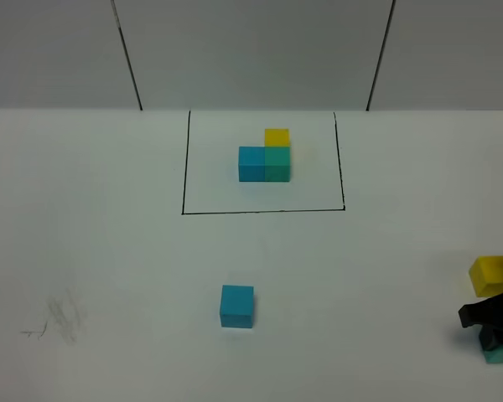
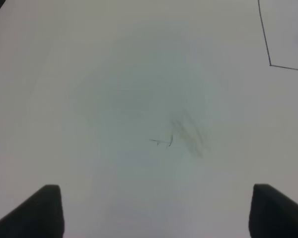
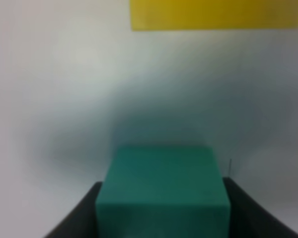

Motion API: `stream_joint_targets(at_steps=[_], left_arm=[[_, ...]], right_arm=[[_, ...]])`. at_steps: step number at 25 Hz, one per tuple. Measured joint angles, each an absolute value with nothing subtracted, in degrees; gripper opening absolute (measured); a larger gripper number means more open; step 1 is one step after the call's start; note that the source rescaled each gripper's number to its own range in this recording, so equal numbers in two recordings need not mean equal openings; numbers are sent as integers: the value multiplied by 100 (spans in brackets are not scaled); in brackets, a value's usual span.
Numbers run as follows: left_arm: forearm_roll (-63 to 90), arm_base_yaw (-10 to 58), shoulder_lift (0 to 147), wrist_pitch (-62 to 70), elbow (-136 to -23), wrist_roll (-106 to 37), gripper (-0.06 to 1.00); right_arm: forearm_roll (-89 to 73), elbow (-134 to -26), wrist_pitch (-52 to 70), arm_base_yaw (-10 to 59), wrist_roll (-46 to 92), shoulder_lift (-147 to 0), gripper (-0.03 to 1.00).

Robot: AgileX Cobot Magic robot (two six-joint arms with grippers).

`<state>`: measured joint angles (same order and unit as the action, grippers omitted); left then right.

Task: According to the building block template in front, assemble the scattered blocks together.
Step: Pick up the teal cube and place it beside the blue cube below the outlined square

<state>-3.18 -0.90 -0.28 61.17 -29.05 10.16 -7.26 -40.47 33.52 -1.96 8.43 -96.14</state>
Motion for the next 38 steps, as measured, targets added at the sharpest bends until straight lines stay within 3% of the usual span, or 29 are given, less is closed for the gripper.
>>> stream_joint_targets(at_steps=[6, 13, 18, 25, 38], left_arm=[[-318, -90, -28, 6117, -2905, 1016, 90], [-318, -90, -28, 6117, -2905, 1016, 90], [-318, -90, -28, 6117, -2905, 1016, 90], [-318, -90, -28, 6117, -2905, 1016, 90], [-318, -90, -28, 6117, -2905, 1016, 90]], right_arm=[[-733, -4047, 4310, -15, 1090, -8051, 3], [-780, -4083, 4834, 1215, 2943, -7017, 3], [-566, -4595, 4870, 2203, 3842, -7554, 3], [193, -5640, 4621, 3203, 3925, -8915, 3], [352, -6959, 4668, 4123, 4496, -10556, 3]])
